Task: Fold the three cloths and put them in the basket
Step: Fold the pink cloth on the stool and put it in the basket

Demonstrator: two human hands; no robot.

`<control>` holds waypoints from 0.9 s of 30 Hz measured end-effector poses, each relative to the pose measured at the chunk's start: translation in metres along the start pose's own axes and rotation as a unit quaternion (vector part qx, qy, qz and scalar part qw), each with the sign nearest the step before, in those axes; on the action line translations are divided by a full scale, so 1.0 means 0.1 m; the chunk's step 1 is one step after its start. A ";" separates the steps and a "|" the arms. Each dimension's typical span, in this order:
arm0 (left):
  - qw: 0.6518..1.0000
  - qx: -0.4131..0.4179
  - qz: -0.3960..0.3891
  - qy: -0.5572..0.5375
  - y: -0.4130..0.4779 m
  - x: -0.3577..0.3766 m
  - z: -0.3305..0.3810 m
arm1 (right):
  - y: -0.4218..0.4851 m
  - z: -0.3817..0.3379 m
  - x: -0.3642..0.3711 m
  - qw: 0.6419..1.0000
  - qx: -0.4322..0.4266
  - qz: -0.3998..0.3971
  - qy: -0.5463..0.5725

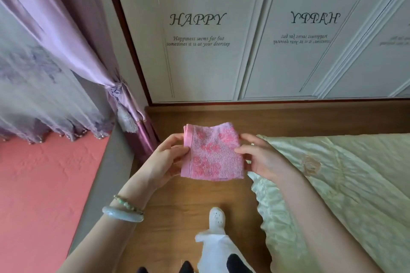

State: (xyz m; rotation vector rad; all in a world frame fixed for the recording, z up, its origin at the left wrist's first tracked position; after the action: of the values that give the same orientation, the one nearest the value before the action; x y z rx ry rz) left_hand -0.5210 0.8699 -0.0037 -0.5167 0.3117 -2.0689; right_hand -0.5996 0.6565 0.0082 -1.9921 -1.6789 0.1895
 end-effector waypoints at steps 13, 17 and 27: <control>1.000 -0.013 -0.026 -0.004 2.44 0.38 0.98 | 1.89 -1.30 -1.03 0.998 -0.009 0.059 0.016; 0.999 -0.011 -0.038 0.001 3.06 0.56 1.26 | 2.30 -1.68 -1.36 0.998 -0.008 0.067 0.007; 0.991 -0.034 -0.125 0.024 4.59 0.83 1.82 | 3.26 -2.28 -2.02 0.992 -0.013 0.121 0.025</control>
State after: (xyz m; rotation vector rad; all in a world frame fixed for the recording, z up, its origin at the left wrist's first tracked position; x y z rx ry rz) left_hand -0.1292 0.5583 -0.0145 -0.5706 0.3613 -2.3235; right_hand -0.2612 0.3664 0.0044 -2.1988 -1.4132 0.2039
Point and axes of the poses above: each hand's wrist, its own y-axis towards the middle knuckle, its own x-axis out of the palm, z = x × y, the point moved 2 cm from there along y, towards the middle knuckle, and after that the axes turned 1 degree about y, right-handed, at the moved point
